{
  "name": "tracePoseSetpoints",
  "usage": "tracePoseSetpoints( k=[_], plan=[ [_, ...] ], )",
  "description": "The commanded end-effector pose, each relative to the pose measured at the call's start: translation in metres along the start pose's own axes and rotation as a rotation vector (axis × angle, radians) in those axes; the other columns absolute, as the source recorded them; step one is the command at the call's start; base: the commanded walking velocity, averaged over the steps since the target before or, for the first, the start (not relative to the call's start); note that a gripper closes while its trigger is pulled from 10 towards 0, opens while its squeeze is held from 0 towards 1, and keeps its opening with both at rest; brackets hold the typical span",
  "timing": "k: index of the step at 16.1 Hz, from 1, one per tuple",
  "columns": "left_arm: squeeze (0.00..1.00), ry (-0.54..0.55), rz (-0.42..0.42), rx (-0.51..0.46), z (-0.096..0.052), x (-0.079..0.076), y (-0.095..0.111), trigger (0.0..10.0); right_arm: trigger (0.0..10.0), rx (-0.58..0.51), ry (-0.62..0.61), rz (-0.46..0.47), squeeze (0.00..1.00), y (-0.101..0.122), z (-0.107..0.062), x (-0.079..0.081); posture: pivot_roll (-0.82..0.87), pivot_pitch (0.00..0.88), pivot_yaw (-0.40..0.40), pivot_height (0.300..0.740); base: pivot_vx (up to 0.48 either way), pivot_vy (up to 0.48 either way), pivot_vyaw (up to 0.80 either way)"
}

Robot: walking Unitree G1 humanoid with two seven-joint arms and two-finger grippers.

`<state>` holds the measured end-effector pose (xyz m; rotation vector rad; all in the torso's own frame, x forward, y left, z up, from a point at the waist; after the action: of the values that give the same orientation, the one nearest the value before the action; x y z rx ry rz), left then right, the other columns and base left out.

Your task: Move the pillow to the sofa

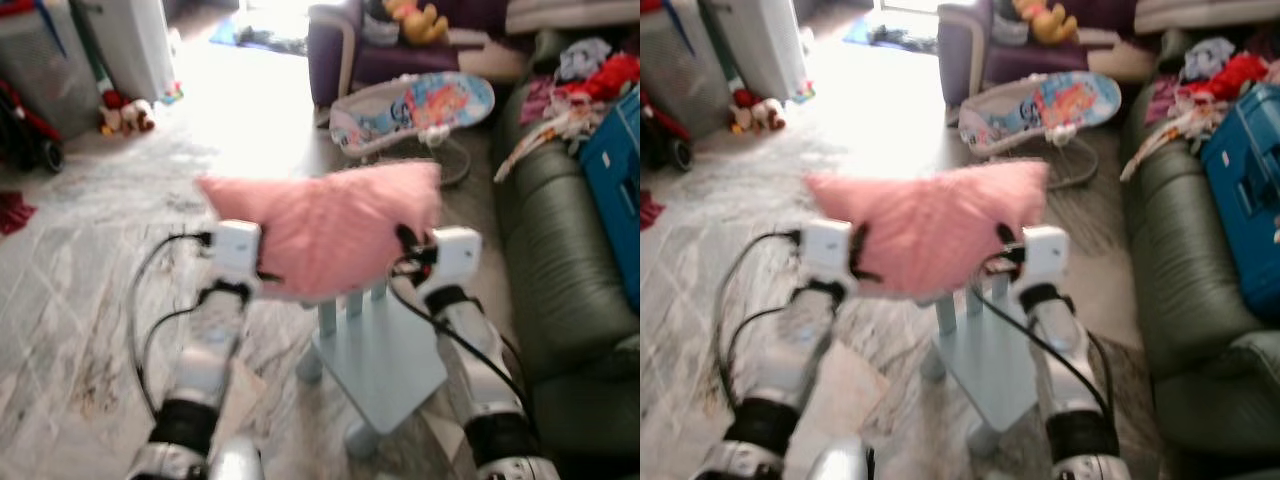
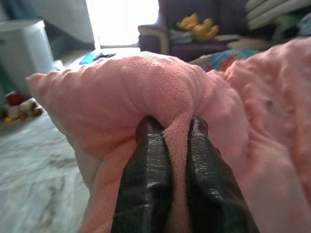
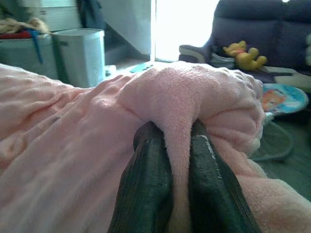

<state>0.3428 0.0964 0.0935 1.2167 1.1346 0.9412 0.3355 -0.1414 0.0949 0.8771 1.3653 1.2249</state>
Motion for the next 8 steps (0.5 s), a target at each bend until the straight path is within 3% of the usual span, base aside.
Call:
tracePoseSetpoints(
  k=[1, 4, 8],
  plan=[
    [0.0, -0.03, 0.054, -0.01, 0.004, -0.006, 0.006, 10.0, 10.0, -0.017, 0.012, -0.004, 0.0, 0.005, 0.004, 0.002, 0.04, 0.0, -0.042, 0.74, 0.0, 0.0, 0.0],
    [0.0, -0.057, 0.114, -0.03, 0.002, -0.014, 0.012, 10.0, 10.0, -0.024, -0.014, -0.028, 0.0, 0.01, 0.007, -0.005, 0.03, 0.0, -0.028, 0.74, 0.0, 0.0, 0.0],
    [0.0, 0.02, 0.034, -0.015, -0.01, -0.005, 0.001, 10.0, 10.0, 0.031, -0.061, 0.002, 0.0, -0.004, -0.009, -0.012, 0.02, 0.0, -0.03, 0.74, 0.0, 0.0, 0.0]
  ],
)
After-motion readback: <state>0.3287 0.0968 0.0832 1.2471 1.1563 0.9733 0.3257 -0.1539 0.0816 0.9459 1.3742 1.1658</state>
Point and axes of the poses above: a point about 5 cm out from each wrist's last joint towards the gripper, its own z axis pointing out of the wrist towards the gripper, its own y axis along the axis of the wrist's last joint, x = y × z, the point moved 4 cm from there along z, pointing out of the wrist towards the gripper, and after that the axes turned 14 degrees about -z, right-handed, at the moved point
